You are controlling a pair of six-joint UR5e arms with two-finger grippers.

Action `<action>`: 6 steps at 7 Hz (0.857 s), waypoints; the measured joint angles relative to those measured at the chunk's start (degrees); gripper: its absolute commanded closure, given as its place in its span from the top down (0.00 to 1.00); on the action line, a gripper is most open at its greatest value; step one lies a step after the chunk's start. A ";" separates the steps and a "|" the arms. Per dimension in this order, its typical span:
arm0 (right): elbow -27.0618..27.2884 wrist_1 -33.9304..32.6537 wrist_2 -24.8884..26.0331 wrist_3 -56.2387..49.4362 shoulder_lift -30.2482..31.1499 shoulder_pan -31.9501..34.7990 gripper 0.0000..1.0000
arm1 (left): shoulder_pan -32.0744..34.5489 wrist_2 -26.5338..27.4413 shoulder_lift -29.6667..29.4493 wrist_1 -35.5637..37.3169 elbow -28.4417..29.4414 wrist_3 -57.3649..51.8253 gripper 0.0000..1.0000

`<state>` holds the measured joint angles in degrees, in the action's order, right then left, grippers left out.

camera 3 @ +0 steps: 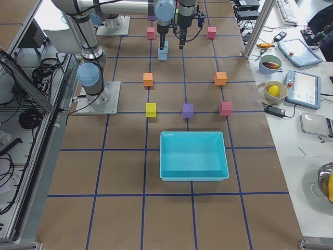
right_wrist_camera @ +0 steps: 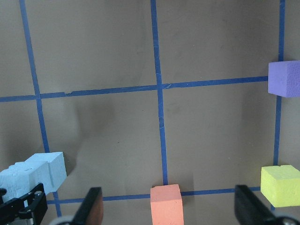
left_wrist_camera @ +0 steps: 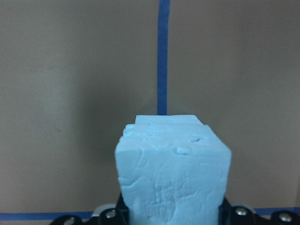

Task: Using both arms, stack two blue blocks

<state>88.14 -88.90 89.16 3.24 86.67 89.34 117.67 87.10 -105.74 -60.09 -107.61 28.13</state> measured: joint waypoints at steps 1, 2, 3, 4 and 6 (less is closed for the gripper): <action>0.06 0.13 0.00 0.00 0.54 -0.02 1.00 | 0.01 0.01 0.03 0.04 0.06 0.11 1.00; 0.17 0.40 0.05 0.03 1.00 -0.04 1.00 | 0.02 -0.17 0.09 0.05 0.10 0.15 1.00; 0.31 0.85 0.10 0.07 1.37 -0.03 1.00 | -0.11 -0.65 0.46 0.06 0.20 0.11 1.00; 0.37 1.18 0.15 0.08 1.61 0.01 1.00 | -0.45 -1.29 1.38 0.05 0.50 -0.05 1.00; 0.41 1.41 0.21 0.09 1.72 0.04 1.00 | -3.22 -1.63 4.24 -1.13 2.51 -1.77 1.00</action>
<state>88.55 -87.48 89.37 3.34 88.40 89.38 114.45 85.47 -101.50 -61.22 -105.10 26.36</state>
